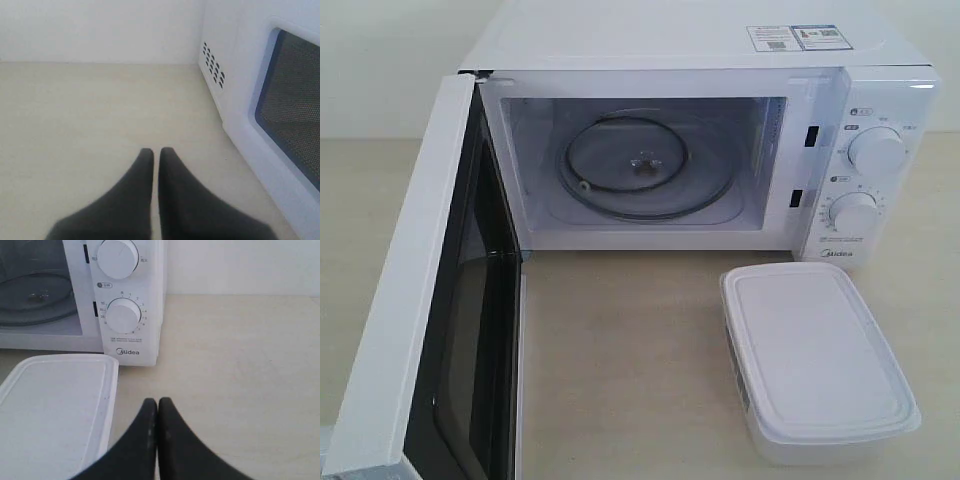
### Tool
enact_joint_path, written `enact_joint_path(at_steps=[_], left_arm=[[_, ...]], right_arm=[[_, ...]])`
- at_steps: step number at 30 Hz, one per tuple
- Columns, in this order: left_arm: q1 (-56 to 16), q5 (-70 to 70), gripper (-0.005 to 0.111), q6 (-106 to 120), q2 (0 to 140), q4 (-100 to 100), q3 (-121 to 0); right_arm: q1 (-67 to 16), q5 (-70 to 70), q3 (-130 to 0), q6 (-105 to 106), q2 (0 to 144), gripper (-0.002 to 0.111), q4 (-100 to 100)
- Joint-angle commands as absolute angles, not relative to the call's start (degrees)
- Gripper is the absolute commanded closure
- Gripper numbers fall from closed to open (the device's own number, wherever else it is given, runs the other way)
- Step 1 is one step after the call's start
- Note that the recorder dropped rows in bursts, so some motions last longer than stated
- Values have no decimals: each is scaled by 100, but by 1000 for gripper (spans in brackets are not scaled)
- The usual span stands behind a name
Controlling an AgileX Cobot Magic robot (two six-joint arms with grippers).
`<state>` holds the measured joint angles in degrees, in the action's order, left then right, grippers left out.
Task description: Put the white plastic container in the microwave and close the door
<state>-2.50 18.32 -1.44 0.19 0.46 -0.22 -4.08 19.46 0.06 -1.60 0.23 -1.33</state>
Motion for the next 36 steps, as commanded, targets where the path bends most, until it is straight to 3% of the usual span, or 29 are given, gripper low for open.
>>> enact_joint_path(at_steps=[1,12,19,27,30,36], left_arm=[[-238,1803,102,-192,0,50,0],[-238,1803,102,-192,0,50,0],[-238,1803,102,-192,0,50,0],[-238,1803,102,-192,0,50,0],[-238,1803,102,-192,0,50,0],[-238,1803,102,-192,0,50,0]], right_arm=[[-396,1916,0,-139,0,108,-167],[-396,1721,0,320,0,108,-466],[-396,-287,0,439,0,108,-425],[-396,-1112,0,305,0,108,-404],[-396,-2577,0,-1302,0,108,-179],[-396,-1823,-1339,-999,0,108,-293]])
